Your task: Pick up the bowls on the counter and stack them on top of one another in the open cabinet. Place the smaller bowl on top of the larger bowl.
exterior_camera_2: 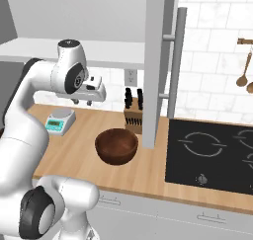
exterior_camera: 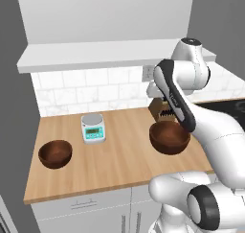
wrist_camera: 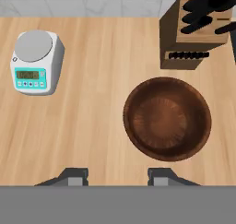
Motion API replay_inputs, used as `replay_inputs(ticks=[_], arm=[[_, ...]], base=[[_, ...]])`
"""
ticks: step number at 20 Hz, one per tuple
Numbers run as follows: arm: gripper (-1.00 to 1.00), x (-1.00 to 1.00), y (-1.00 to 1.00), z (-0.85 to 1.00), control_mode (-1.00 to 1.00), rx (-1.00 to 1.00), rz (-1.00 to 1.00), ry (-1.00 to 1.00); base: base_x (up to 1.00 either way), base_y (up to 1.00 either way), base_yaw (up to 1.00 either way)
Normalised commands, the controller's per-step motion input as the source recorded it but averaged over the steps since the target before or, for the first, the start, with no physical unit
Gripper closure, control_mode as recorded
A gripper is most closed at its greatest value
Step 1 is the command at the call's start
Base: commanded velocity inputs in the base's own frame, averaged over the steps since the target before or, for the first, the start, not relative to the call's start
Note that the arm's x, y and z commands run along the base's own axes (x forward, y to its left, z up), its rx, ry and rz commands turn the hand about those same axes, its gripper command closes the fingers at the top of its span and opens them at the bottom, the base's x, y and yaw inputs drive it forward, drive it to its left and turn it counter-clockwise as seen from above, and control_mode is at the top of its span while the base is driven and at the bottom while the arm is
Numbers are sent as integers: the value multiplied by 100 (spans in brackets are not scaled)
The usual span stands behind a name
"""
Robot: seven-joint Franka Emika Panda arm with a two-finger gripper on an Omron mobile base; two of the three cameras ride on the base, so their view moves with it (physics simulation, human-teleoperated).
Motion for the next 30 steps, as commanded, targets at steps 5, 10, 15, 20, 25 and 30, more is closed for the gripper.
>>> replay_inputs(ticks=[5,10,15,20,25,30], arm=[[-100,-16,54,-4,-100,-4,2,-1],[-100,-36,100,-1,-100,-1,1,0],[-100,-54,100,-12,-100,0,3,0],[-100,-22,100,-36,-100,0,1,0],[-100,-2,100,-48,-100,-3,0,4],[-100,18,99,-57,-100,0,0,10]], base=[[0,0,0],[0,0,0],[0,0,0],[0,0,0],[0,0,0],[0,0,0]])
